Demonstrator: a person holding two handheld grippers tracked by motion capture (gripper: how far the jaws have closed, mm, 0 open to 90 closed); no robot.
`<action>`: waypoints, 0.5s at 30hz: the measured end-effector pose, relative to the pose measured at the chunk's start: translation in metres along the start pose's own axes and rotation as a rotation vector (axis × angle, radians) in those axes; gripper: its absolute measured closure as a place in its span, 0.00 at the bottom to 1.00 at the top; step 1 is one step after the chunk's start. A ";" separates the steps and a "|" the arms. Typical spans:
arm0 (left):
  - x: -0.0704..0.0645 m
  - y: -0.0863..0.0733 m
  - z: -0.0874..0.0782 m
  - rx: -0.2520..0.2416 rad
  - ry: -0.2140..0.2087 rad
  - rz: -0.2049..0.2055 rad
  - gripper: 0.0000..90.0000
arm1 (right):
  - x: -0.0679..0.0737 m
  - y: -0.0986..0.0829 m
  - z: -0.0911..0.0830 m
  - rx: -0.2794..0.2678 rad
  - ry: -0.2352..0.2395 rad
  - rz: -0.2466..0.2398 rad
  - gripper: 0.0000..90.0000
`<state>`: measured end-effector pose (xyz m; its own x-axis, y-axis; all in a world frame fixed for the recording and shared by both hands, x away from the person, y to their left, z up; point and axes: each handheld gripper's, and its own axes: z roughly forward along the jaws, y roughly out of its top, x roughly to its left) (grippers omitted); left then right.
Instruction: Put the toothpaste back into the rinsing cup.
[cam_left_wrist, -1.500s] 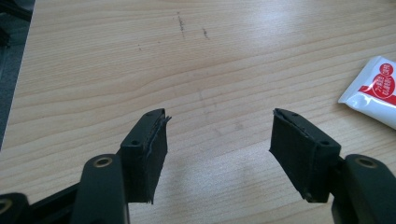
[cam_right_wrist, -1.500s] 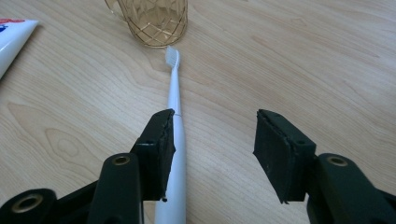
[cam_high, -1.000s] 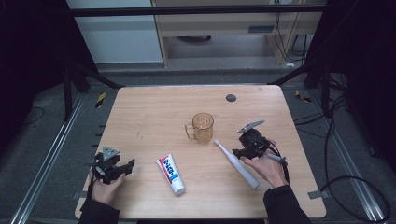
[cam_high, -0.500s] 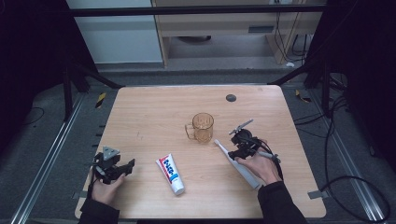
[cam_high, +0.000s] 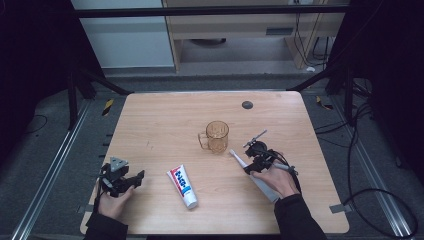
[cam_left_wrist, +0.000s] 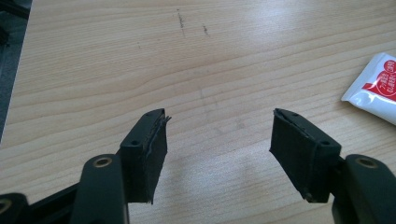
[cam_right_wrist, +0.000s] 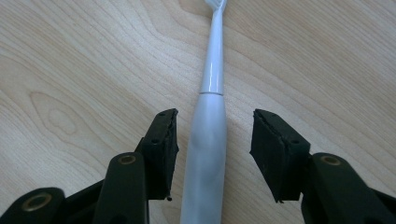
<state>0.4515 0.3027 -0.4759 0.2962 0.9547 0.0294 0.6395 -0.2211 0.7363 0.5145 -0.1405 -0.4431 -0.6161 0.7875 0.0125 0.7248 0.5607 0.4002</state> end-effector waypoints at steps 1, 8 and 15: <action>0.000 0.000 0.000 0.001 0.000 0.000 0.39 | 0.000 0.000 0.001 0.003 0.003 0.002 0.57; 0.000 0.000 0.000 0.003 -0.002 0.001 0.39 | -0.001 -0.001 0.009 0.037 0.011 0.004 0.58; 0.000 0.000 0.001 0.005 -0.003 -0.001 0.39 | -0.002 0.000 0.016 0.070 0.012 0.009 0.59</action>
<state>0.4521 0.3027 -0.4765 0.2978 0.9542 0.0266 0.6431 -0.2211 0.7332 0.5205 -0.1379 -0.4580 -0.6127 0.7899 0.0273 0.7500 0.5702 0.3352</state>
